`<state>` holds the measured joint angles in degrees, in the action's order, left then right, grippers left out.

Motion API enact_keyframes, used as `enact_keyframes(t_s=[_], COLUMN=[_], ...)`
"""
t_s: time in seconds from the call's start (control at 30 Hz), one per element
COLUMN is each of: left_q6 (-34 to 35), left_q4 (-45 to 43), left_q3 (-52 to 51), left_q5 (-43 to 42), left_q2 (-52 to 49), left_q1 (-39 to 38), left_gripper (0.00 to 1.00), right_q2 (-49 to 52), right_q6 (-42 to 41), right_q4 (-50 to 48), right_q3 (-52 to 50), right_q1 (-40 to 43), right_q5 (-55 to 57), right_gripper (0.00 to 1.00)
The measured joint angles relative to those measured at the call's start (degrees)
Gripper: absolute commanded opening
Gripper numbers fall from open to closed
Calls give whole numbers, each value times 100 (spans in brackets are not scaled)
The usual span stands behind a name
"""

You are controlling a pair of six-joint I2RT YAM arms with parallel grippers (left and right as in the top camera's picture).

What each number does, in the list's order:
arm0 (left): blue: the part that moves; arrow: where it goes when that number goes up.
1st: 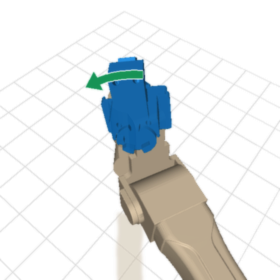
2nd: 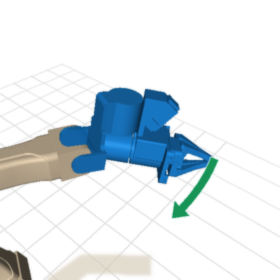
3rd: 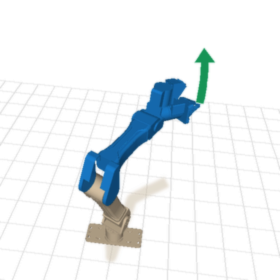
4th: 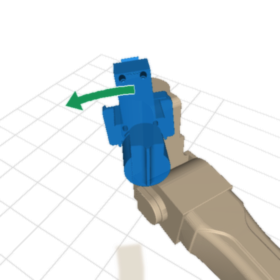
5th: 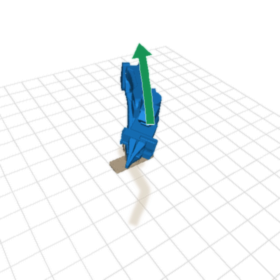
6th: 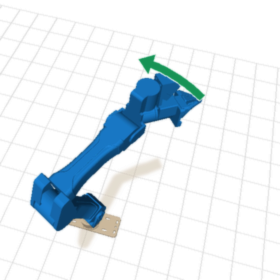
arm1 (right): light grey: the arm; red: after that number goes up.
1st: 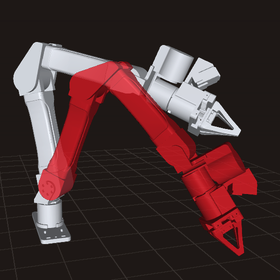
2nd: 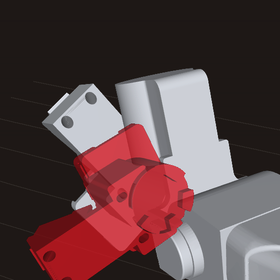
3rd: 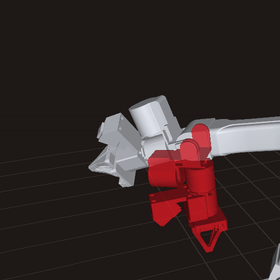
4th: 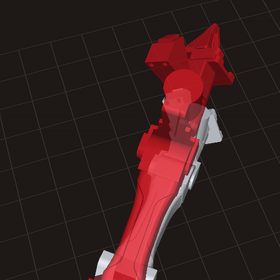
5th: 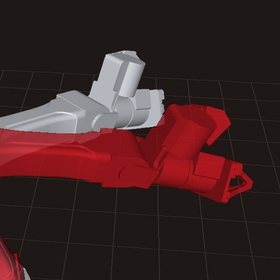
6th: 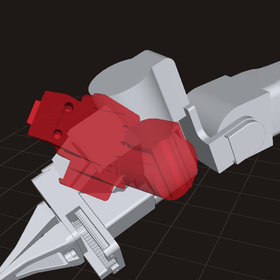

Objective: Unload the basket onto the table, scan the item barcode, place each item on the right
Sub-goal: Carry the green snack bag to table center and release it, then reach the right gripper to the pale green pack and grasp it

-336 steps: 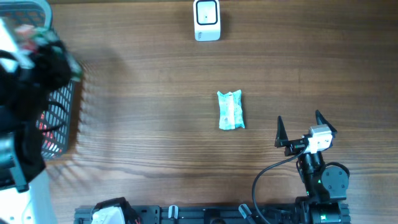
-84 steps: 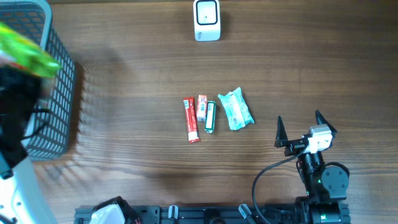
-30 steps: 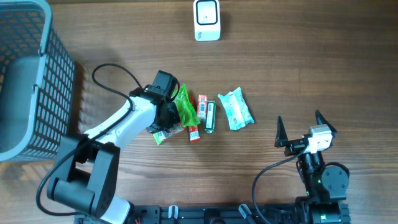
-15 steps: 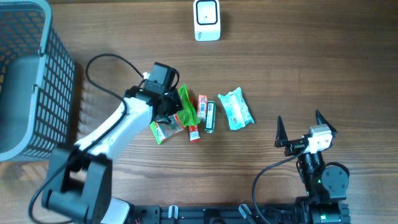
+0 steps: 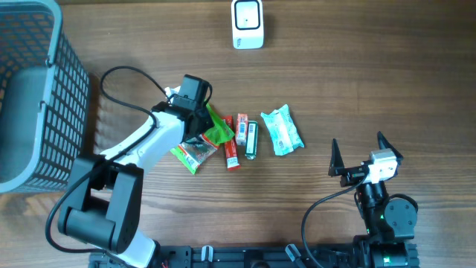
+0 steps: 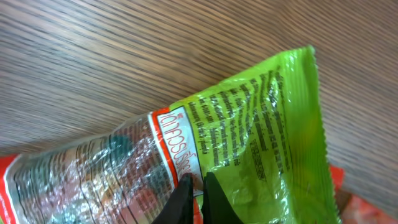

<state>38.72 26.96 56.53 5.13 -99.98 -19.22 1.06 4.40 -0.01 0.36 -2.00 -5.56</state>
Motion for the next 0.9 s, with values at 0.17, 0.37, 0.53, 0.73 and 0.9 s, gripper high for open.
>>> enact_keyframes(t_s=[0.17,0.37,0.53,0.73,0.9], left_q6=[42,42,61,81,83], left_q4=[4,149,586,1318,1318], left_q3=[0,-2,0,11,11], left_q5=[-173,-466,-588,-612,-612], left_q2=[0,234,1506,2006,2006], left_q1=[197,286,313,313,313], left_gripper=[4,10,35,100,100], right_q2=[0,0,0,0,0], right_q6=[0,0,0,0,-485], right_q4=[0,0,0,0,26], right_q3=[0,0,0,0,0], right_q1=[0,2,0,2,2], right_q5=[0,0,0,0,-2], right_gripper=[100,100,100,100,100])
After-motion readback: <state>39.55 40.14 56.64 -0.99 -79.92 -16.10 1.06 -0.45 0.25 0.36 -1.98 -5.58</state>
